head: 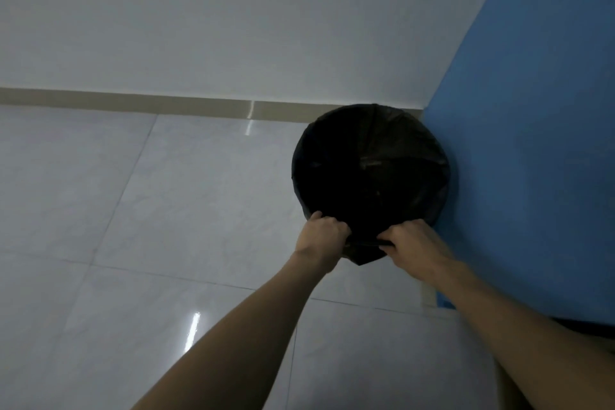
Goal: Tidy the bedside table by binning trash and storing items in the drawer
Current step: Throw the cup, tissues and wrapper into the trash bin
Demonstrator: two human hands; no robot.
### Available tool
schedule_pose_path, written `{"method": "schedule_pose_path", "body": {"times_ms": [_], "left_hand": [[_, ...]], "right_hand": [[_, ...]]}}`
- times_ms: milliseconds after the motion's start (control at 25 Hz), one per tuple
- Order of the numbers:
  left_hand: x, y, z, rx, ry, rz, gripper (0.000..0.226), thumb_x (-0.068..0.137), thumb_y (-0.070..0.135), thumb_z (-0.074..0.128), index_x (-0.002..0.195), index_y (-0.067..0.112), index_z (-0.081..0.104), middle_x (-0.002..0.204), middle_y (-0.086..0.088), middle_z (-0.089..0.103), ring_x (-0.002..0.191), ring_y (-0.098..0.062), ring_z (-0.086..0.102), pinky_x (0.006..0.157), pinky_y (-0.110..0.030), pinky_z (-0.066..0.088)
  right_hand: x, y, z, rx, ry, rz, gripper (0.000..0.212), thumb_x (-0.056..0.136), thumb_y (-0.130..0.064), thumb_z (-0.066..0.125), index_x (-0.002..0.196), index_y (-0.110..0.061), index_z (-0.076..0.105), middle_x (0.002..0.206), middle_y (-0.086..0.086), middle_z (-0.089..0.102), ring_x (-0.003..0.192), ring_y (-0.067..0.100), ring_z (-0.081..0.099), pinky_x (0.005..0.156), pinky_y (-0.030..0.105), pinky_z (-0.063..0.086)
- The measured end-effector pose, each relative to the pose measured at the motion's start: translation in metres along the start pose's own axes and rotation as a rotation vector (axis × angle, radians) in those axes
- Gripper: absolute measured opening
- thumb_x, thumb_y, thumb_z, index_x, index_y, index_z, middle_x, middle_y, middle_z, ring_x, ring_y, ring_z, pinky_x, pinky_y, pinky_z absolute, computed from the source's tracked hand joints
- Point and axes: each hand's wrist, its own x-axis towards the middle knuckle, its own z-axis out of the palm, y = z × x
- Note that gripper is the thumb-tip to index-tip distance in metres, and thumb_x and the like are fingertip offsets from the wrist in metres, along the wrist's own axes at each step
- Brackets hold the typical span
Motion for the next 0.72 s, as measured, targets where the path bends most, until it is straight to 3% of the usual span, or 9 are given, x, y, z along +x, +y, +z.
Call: {"method": "schedule_pose_path", "body": {"times_ms": [400, 520, 720], "left_hand": [[-0.138, 0.058, 0.077, -0.013, -0.087, 0.092, 0.033, 0.087, 0.006, 0.05, 0.114, 0.017, 0.065, 0.109, -0.005, 0.07, 0.103, -0.026, 0.06, 0.098, -0.034, 0.041], [-0.19, 0.077, 0.102, -0.019, -0.176, 0.137, 0.029, 0.089, 0.01, 0.05, 0.114, 0.016, 0.065, 0.109, -0.006, 0.069, 0.104, -0.026, 0.061, 0.098, -0.037, 0.043], [-0.274, 0.12, 0.132, -0.018, -0.223, 0.163, 0.028, 0.091, 0.011, 0.046, 0.113, 0.013, 0.063, 0.11, -0.008, 0.067, 0.104, -0.027, 0.06, 0.096, -0.038, 0.041]], "right_hand": [[-0.148, -0.04, 0.081, 0.023, -0.105, -0.016, 0.023, 0.087, -0.033, 0.049, 0.098, -0.024, 0.067, 0.098, 0.002, 0.071, 0.088, 0.023, 0.061, 0.074, 0.028, 0.048], [-0.214, -0.065, 0.098, 0.034, -0.168, -0.022, 0.025, 0.09, -0.029, 0.047, 0.097, -0.016, 0.068, 0.096, 0.004, 0.07, 0.083, 0.018, 0.062, 0.072, 0.029, 0.05], [-0.303, -0.103, 0.124, 0.019, -0.276, 0.031, 0.03, 0.091, -0.02, 0.045, 0.112, -0.01, 0.064, 0.106, 0.01, 0.067, 0.093, 0.024, 0.062, 0.081, 0.035, 0.05]]}}
